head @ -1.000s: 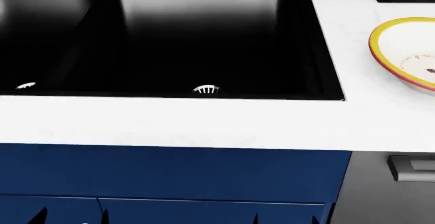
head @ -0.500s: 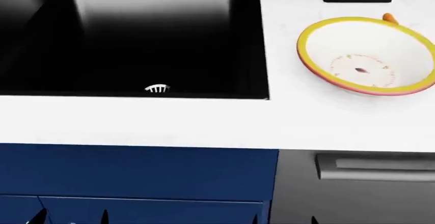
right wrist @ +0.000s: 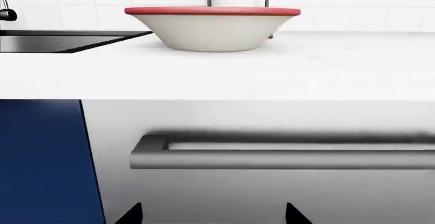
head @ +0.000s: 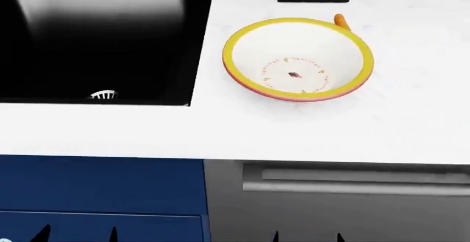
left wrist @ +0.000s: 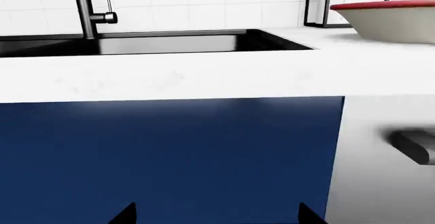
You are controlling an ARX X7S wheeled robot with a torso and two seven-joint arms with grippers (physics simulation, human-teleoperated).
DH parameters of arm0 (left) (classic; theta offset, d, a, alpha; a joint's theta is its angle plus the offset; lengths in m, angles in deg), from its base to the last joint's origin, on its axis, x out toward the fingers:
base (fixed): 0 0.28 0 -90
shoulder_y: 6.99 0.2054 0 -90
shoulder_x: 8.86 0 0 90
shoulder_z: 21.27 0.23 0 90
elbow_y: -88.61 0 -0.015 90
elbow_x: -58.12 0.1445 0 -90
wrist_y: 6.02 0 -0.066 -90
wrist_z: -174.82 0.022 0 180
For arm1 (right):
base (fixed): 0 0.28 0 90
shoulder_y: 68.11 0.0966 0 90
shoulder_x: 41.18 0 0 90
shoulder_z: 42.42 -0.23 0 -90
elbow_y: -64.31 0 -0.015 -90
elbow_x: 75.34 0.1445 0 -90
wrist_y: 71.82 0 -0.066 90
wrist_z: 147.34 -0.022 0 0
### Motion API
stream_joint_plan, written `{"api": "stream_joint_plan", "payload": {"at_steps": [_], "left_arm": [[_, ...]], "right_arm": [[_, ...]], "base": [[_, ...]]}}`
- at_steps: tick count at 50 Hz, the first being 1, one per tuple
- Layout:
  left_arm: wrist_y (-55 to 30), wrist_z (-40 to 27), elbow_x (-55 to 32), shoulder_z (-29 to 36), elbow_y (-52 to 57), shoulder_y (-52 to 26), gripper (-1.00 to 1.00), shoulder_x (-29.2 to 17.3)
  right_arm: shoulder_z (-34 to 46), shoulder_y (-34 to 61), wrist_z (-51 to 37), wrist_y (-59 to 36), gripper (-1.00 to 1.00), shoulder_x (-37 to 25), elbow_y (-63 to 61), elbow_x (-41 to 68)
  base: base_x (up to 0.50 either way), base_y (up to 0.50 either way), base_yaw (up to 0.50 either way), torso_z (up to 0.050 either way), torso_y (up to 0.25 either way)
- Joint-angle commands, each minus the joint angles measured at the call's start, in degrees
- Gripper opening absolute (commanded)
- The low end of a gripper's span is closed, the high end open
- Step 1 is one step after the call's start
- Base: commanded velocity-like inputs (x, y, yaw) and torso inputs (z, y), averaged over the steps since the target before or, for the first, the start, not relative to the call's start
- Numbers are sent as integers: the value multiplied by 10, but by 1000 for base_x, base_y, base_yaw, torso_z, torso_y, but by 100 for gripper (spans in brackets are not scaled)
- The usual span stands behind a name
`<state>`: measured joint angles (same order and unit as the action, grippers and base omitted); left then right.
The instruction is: There is a mixed pile of frozen fruits and vegetables on the counter. Locate all the frozen vegetables and place the items in a bowl on the counter. Take all the frozen fruits and defrost them in a running sink.
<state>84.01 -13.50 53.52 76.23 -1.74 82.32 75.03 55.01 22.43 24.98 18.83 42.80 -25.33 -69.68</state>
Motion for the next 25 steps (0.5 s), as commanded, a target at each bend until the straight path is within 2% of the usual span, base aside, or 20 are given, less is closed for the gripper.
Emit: {"api": "stream_joint_plan", "payload": {"at_steps": [1,12,19,25], "left_arm": [[-2,-7,-8,6,1,0,100,-7],[-1,-4,-22,12,6,2,100,-13],[12,-5,-24,15,5,3,100,-16],[12,-8,-28,18,6,2,100,-18]], "right_arm": [[8,0,-9,2,100,-6,0,5],[13,-1,-17,5,100,-10,-1,9],[17,0,-23,5,100,-13,0,7],[20,1,-32,6,100,-15,1,2]], "base": [[0,-500,0,0,0],[0,-475,0,0,0],[0,-47,0,3,0],[0,0,0,48,0]]}}
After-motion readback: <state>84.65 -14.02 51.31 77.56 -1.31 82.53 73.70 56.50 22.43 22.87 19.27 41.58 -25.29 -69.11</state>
